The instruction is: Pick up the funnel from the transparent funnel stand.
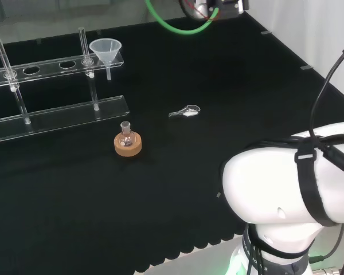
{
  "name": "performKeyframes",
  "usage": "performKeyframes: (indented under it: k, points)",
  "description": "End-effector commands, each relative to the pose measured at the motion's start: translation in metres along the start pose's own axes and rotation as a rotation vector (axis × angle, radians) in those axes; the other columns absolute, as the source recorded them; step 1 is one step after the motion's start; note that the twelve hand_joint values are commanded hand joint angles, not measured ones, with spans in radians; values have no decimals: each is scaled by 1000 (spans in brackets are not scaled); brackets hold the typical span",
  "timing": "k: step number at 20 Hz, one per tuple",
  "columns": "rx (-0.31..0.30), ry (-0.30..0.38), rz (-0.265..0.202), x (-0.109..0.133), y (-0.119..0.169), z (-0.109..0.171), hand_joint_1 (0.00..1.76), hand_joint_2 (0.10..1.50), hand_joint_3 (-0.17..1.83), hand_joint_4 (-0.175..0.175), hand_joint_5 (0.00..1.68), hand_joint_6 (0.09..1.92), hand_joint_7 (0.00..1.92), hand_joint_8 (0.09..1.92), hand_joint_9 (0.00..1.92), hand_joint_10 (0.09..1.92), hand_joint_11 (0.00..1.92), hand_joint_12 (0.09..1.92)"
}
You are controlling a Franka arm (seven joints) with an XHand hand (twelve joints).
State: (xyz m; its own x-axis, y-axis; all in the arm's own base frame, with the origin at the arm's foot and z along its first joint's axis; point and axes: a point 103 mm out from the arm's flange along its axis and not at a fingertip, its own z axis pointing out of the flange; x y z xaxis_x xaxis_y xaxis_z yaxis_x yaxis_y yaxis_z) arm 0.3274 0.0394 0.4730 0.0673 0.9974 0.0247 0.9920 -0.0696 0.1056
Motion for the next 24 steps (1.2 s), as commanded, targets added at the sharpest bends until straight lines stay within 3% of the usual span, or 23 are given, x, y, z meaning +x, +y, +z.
performKeyframes:
  k: [1, 3, 6, 8, 12, 16, 20, 24]
  points:
    - [-110, 90, -80, 18, 27, 39, 75, 890, 371, -22, 92, 87, 0, 244, 0, 676, 0, 1407]
    - [-169, 133, -92, 26, 44, 52, 85, 889, 364, -27, 110, 87, 0, 285, 0, 708, 0, 1415]
    - [-263, 210, -147, 37, 72, 72, 102, 891, 355, -37, 143, 87, 0, 358, 0, 770, 0, 1422]
    - [-281, 274, -177, 42, 93, 83, 110, 894, 350, -44, 168, 87, 0, 427, 0, 818, 0, 1430]
    - [-284, 358, -214, 28, 135, 102, 122, 900, 343, -50, 185, 87, 0, 515, 0, 872, 0, 1443]
    - [-264, 380, -226, 0, 167, 128, 127, 903, 340, -55, 191, 87, 0, 549, 0, 891, 0, 1448]
    - [-216, 409, -218, -9, 192, 155, 129, 904, 338, -57, 197, 87, 0, 569, 0, 898, 0, 1449]
    - [-181, 404, -227, 1, 209, 176, 132, 903, 337, -59, 200, 87, 0, 584, 0, 906, 0, 1448]
